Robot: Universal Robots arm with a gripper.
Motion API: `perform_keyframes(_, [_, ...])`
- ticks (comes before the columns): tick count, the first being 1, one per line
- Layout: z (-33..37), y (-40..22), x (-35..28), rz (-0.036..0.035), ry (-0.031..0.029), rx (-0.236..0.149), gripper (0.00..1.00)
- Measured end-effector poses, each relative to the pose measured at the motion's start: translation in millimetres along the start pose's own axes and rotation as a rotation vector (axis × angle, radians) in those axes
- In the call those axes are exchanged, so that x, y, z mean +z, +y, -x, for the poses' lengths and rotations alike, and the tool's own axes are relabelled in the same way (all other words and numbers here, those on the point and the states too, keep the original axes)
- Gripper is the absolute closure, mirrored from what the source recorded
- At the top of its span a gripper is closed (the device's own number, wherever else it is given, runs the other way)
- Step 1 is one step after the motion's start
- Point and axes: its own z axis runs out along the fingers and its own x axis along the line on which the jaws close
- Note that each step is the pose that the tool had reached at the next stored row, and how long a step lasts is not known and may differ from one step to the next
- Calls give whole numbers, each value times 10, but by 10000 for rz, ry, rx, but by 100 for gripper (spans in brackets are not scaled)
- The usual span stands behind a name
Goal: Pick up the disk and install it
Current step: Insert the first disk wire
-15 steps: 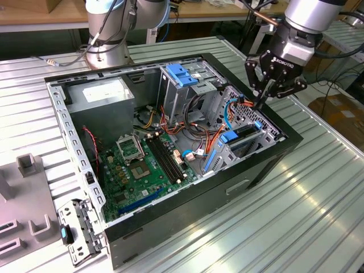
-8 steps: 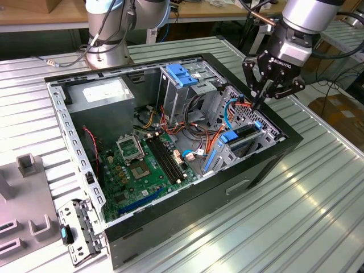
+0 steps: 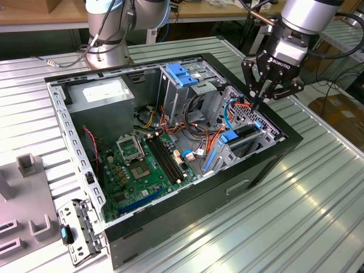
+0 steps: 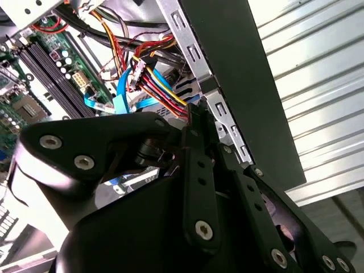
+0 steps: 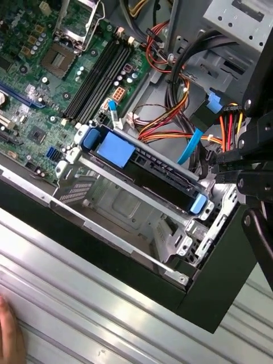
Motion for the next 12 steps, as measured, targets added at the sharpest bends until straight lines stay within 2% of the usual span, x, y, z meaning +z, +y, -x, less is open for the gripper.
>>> perform_keyframes(6, [0,0,9,14,-13,901,84])
perform_keyframes(10, [0,0,15,22,-19,1375,84])
perform_keyframes(12, [1,1,18,24,-21,1472,84])
